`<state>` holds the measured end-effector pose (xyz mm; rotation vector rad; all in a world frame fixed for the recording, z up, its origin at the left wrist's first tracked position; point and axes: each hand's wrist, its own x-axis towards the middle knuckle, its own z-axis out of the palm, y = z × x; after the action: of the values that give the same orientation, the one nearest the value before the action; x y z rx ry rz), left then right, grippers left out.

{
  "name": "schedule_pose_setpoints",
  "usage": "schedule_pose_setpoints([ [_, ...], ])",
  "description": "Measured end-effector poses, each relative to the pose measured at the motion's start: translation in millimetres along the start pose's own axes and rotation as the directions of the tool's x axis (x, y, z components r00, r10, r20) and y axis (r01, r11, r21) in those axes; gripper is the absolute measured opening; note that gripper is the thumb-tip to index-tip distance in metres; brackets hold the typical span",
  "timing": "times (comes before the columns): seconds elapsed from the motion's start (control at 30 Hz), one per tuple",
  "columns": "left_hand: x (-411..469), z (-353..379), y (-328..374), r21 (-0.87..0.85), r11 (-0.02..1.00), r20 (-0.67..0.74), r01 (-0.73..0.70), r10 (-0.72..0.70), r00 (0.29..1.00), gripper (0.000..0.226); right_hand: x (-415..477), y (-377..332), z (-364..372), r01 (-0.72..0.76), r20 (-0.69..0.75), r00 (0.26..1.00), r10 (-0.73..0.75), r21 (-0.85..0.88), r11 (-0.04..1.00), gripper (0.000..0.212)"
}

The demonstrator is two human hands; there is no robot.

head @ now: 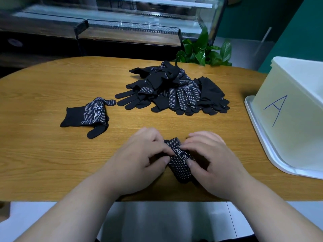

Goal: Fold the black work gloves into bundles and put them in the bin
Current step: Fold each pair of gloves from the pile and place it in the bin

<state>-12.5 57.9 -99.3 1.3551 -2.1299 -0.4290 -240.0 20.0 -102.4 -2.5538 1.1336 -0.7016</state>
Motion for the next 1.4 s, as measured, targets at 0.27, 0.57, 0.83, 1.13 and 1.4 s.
schedule_pose_setpoints([
  [0.27, 4, -3, -6, 0.088, 0.973, 0.061, 0.215, -0.22, 0.974, 0.056, 1, -5, -4, -0.011, 0.18, 0.983, -0.017, 0.155, 0.988, 0.052],
  [0.57, 2, -10, 6, 0.1, 0.953, 0.165, 0.286, -0.299, 0.94, 0.02, 3, -1, -1, -0.129, 0.136, 0.984, 0.117, 0.088, 0.988, 0.031],
  [0.83, 1, -16, 19, 0.021, 0.925, 0.184, 0.379, -0.376, 0.908, 0.014, 6, -7, -7, -0.199, 0.175, 0.966, 0.19, 0.035, 0.979, 0.031],
  [1.13, 0, -13, 14, -0.471, 0.758, 0.15, 0.45, -0.434, 0.888, 0.011, 2, -11, -18, -0.369, 0.214, 0.928, 0.305, 0.425, 0.826, 0.014],
  [1.4, -3, -17, 34, -0.732, 0.461, 0.322, 0.502, -0.415, 0.851, 0.035, -11, -27, -43, -0.429, 0.182, 0.896, 0.406, 0.595, 0.68, 0.014],
])
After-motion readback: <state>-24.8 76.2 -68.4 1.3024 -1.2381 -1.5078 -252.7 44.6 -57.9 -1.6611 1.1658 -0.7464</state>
